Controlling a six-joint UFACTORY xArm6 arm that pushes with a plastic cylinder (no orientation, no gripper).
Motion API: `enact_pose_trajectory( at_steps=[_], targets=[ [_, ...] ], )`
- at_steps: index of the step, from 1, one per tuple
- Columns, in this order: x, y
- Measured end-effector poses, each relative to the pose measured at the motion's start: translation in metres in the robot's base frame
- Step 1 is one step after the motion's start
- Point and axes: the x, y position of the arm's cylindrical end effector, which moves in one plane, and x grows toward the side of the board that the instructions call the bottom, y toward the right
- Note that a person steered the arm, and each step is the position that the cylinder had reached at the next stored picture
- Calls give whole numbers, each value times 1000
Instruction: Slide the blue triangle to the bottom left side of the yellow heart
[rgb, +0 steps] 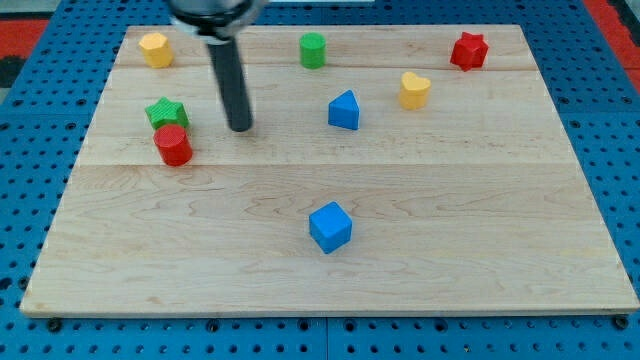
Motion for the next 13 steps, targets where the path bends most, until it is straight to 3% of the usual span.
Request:
enact_pose_trajectory(
  at_steps=[2, 4, 5, 7, 13],
  targets=[
    [-25, 2],
    [-67, 55],
    [-68, 86],
    [-39, 88],
    [-38, 103]
  ],
)
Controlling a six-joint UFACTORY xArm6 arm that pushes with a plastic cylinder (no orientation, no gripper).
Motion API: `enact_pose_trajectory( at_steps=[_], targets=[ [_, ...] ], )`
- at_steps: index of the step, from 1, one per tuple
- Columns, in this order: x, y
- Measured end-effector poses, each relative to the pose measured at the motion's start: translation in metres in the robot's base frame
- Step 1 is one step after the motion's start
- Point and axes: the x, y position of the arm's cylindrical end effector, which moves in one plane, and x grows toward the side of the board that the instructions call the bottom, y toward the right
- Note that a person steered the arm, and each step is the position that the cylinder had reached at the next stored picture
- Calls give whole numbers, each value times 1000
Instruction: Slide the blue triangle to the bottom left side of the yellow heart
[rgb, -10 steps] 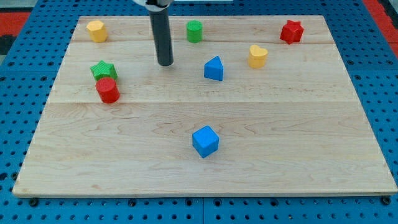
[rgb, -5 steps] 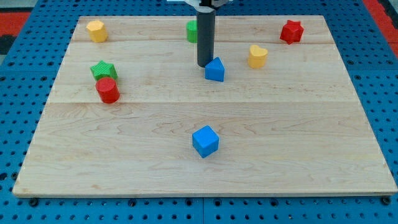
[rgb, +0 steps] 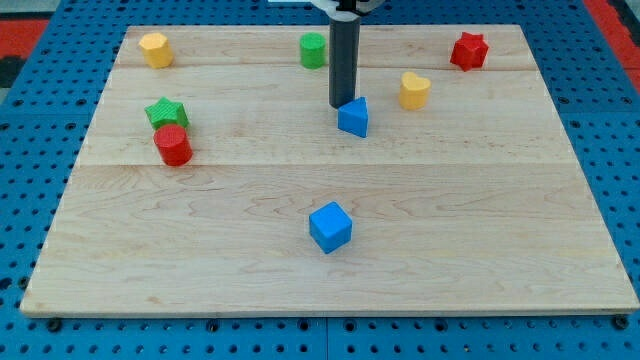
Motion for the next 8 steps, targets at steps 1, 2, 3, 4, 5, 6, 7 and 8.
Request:
enact_pose_trajectory(
  at_steps=[1, 2, 3, 4, 5, 6, 7, 8],
  targets=[
    [0, 0],
    [0, 0],
    [1, 0],
    [1, 0],
    [1, 0],
    [1, 0],
    [1, 0],
    [22, -3]
  ],
)
